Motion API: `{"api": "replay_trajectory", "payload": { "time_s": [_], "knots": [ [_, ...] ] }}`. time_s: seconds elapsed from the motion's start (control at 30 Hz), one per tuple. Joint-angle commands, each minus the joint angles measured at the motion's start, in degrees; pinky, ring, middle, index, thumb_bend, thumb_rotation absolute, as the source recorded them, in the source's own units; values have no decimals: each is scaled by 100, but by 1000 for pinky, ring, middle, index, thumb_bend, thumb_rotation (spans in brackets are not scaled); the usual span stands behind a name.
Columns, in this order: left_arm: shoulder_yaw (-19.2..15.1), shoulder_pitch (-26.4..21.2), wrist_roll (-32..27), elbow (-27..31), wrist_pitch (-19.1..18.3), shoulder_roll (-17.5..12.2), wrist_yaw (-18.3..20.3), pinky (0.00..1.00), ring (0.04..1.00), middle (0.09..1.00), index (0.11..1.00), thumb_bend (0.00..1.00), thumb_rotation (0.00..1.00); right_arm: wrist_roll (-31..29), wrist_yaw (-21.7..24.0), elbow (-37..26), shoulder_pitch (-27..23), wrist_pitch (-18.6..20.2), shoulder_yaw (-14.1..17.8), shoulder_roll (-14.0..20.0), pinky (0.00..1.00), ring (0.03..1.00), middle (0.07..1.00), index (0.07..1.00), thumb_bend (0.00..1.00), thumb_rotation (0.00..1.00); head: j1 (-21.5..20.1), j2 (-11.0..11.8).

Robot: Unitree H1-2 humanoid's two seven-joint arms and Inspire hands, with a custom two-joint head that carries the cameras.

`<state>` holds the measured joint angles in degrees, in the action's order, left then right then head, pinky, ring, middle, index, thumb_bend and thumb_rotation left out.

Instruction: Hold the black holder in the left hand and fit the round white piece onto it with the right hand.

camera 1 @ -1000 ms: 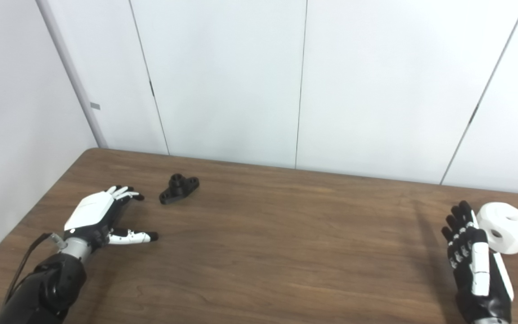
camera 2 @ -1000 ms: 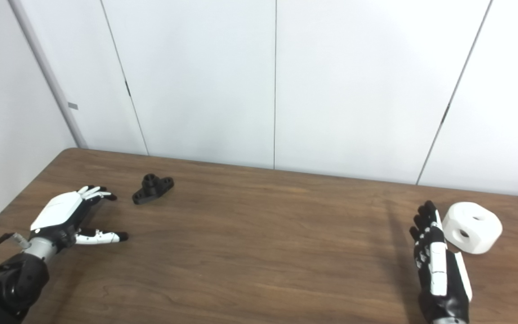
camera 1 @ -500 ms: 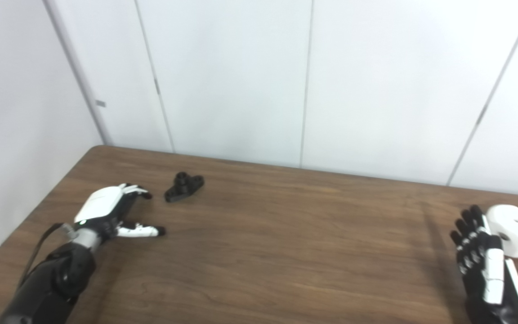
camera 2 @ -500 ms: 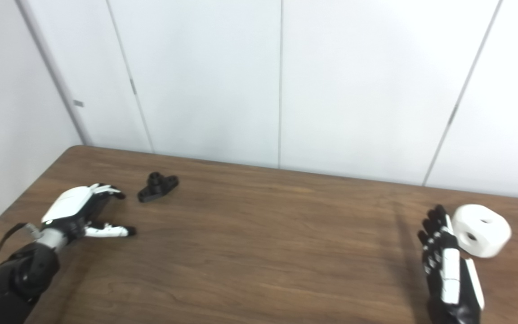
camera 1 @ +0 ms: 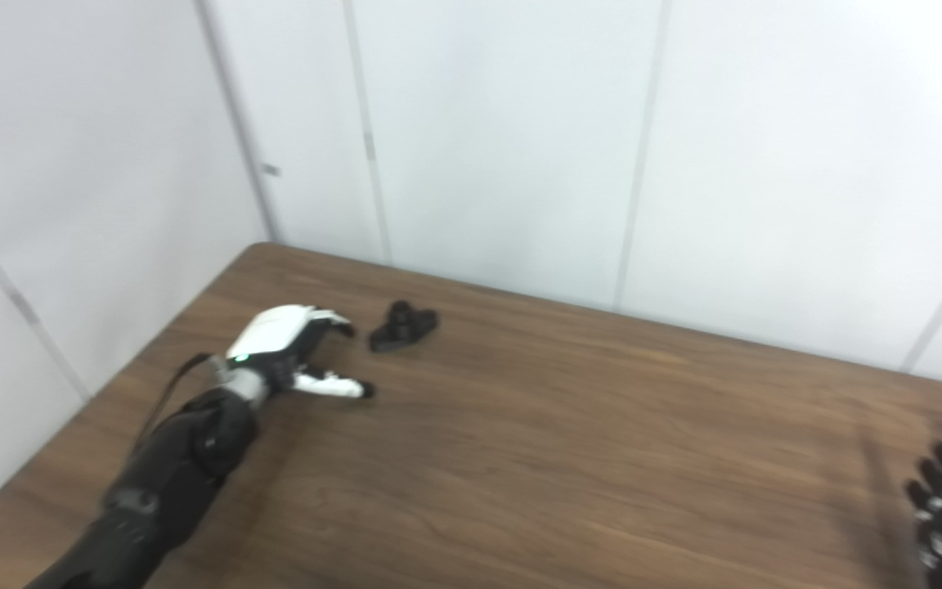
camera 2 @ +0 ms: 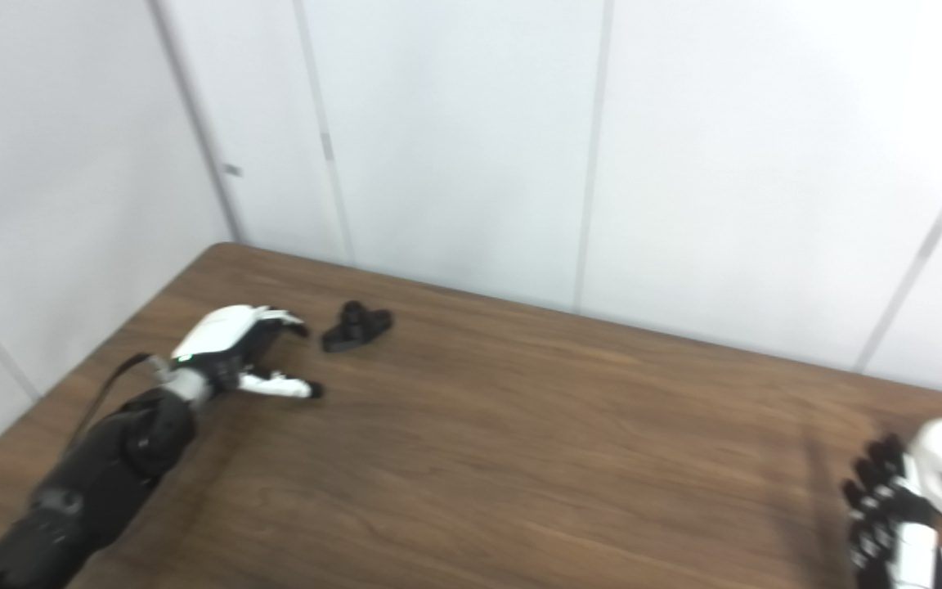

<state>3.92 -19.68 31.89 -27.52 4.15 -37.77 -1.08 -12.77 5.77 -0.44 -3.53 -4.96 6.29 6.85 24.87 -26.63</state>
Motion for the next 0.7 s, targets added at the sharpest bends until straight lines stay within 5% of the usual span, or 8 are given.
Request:
{"api": "replay_trajectory", "payload": {
  "time_s": [0.0,0.67],
  "knots": [
    [29,-229,45,-10,12,-194,-24,1000,958,895,779,935,507,-30,48,-312,-69,-53,19,63,1000,1000,1000,1000,544,1000,-3,-1],
    [371,-629,96,-432,9,-161,-13,1000,949,890,763,954,506,-5,44,-826,107,189,-47,30,1000,1000,1000,1000,520,1000,-141,-59]
  ]
}}
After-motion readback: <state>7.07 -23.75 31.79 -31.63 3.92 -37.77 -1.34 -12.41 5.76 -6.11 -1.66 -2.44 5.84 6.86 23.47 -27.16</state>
